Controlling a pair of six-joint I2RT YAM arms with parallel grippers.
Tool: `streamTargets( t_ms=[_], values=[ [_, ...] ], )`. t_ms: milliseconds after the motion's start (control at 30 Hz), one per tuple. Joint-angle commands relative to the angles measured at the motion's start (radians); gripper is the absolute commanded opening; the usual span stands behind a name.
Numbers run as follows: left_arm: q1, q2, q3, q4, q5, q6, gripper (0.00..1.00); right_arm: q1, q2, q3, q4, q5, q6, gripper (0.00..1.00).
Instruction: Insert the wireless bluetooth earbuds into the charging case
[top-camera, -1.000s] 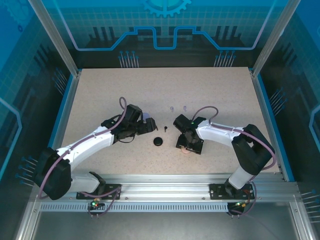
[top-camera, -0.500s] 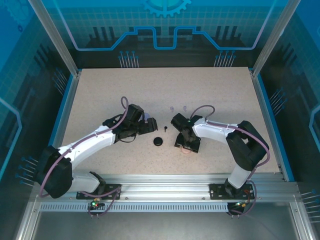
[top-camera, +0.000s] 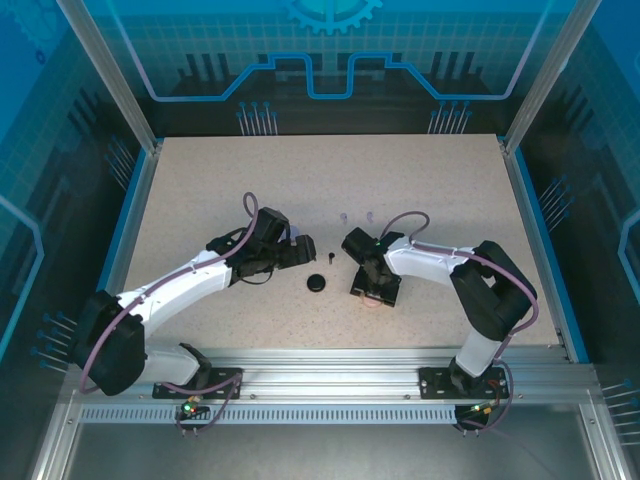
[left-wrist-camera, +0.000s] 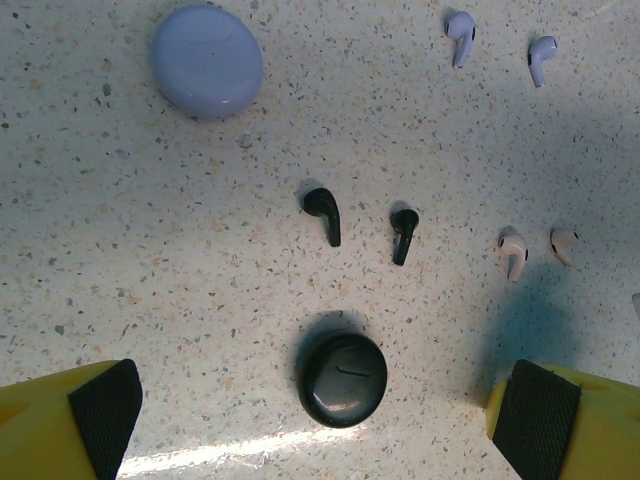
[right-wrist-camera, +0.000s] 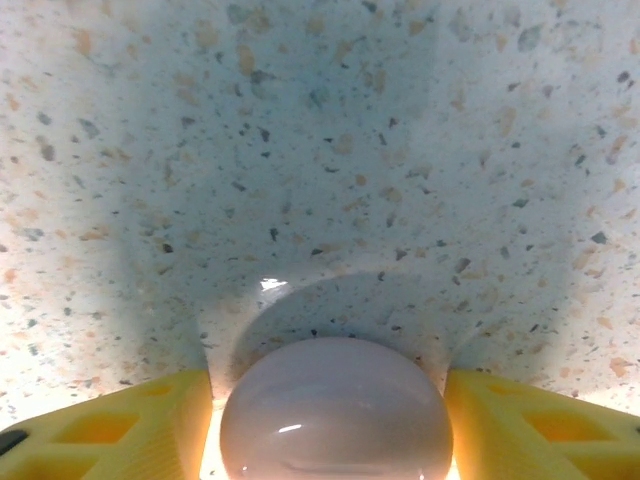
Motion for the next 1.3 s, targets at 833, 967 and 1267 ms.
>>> streamTargets(
  t_ms=[833, 967, 1267],
  values=[
    [-0.008, -0.190, -0.097, 0.153, -0.022, -0.050, 0.99, 0.007, -0.105, -0.019, 0.051, -0.034, 0.047, 0.48],
    [-0.009, -0.216, -0.175, 0.308, 0.059, -0.040, 0.99, -0.014, -0.145, 0.007, 0.069, -0.062, 0.060, 0.49],
    [-0.008, -0.251, -0.334, 0.616, 0.153, -0.076, 0.99, -0.109, -0.183, 0.116, 0.158, -0.169, 0.146, 0.49]
  ],
)
